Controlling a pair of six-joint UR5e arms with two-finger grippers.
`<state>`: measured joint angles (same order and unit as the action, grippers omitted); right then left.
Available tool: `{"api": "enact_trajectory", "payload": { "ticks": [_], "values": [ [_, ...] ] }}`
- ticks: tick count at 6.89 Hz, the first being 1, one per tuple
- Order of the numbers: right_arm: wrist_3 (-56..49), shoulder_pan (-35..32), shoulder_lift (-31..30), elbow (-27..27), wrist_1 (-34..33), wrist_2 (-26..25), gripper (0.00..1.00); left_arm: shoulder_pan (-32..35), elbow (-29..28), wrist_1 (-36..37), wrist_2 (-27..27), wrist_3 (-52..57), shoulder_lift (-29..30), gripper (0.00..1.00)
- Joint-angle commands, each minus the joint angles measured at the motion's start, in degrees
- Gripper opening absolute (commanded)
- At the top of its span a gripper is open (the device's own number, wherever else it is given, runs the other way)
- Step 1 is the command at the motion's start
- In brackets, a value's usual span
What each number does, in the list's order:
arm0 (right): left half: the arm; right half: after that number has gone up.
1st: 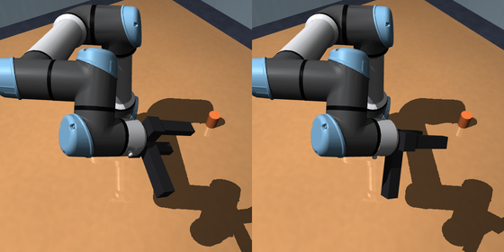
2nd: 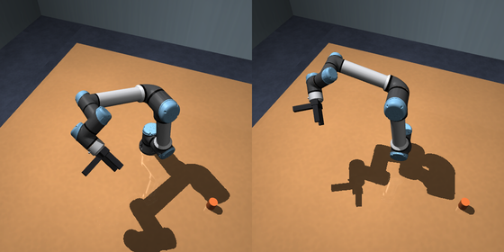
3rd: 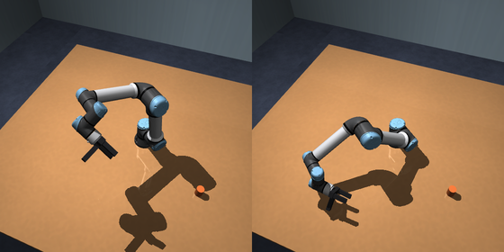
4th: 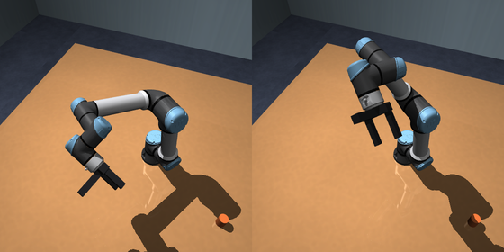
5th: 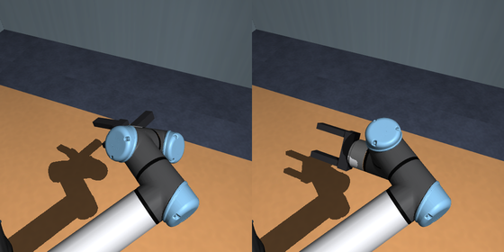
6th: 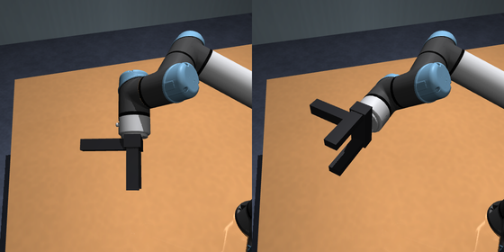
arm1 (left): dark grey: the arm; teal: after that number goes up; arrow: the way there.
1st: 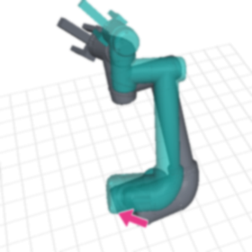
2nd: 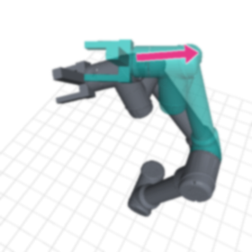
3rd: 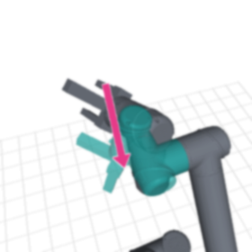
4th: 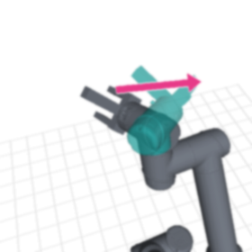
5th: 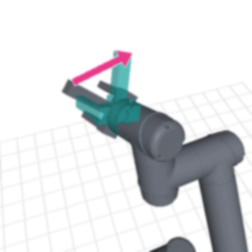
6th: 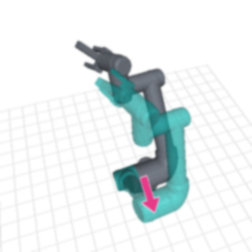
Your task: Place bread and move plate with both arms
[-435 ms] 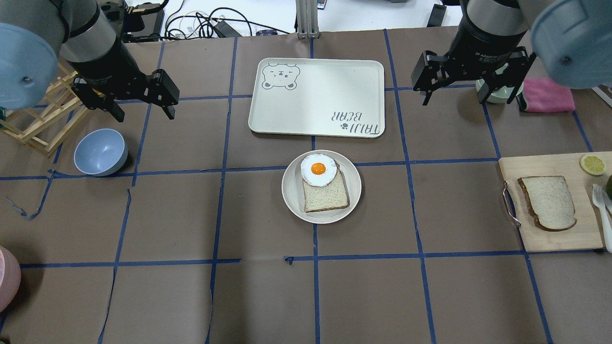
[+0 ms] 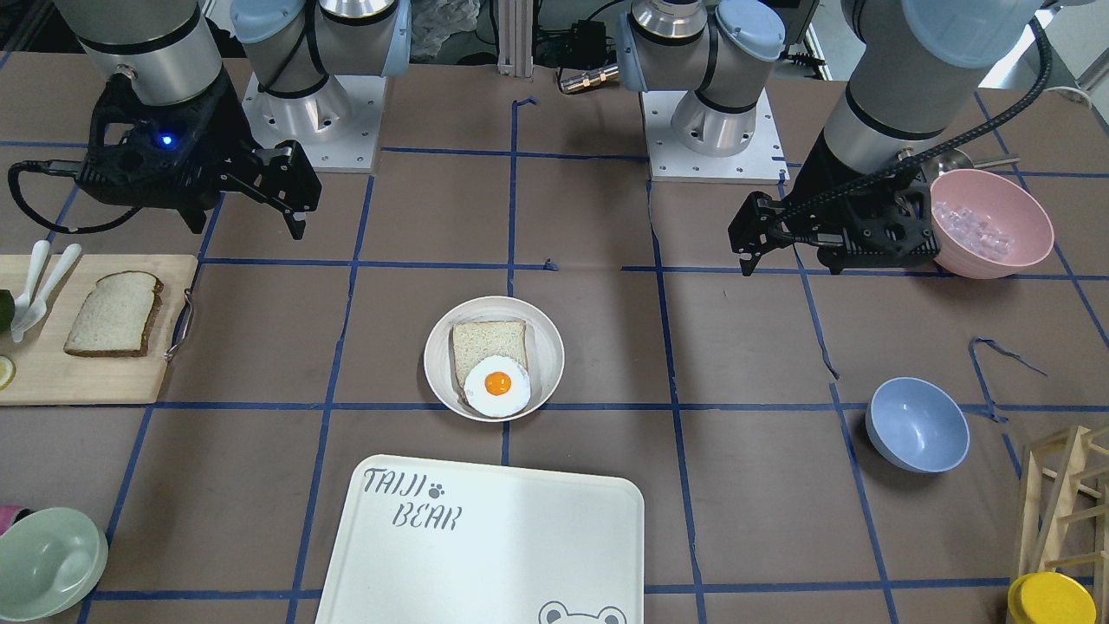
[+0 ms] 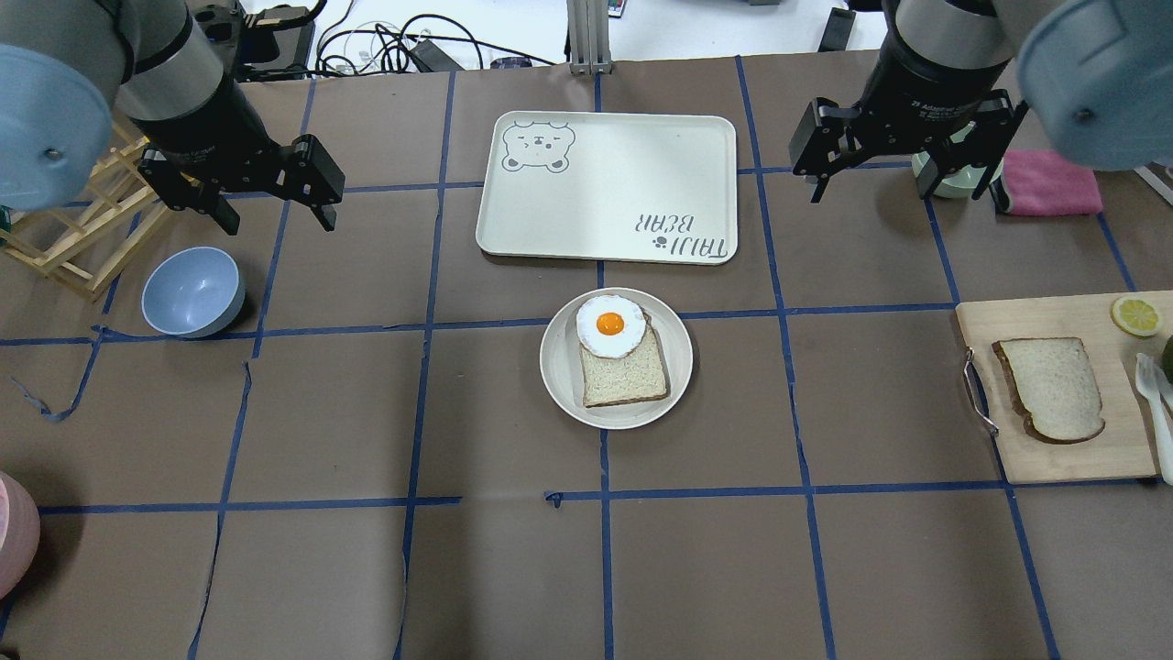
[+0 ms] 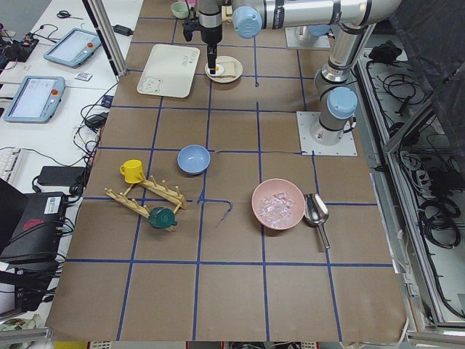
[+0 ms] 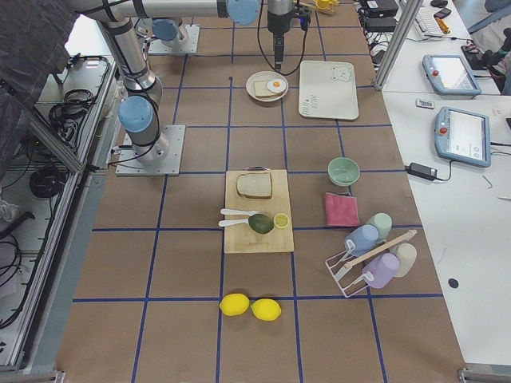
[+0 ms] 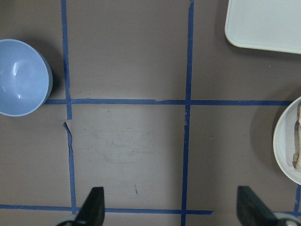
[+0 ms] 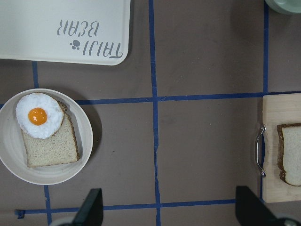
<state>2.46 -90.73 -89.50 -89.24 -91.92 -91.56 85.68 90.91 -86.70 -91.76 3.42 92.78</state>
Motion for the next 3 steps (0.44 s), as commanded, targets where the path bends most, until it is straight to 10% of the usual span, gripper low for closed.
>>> {"api": "enact_trajectory", "payload": {
  "ticks": [1,3],
  "values": [
    [0.00,0.03,0.03,-0.23,0.08,-0.19,1.00,0.01,0.05,-0.05,-0.09,0.10,0.03,1.00],
    [0.35,-0.15,0.03,-0.84,0.17,-0.02,1.00,0.01,0.05,-0.05,-0.09,0.01,0.03,1.00]
  ]
}}
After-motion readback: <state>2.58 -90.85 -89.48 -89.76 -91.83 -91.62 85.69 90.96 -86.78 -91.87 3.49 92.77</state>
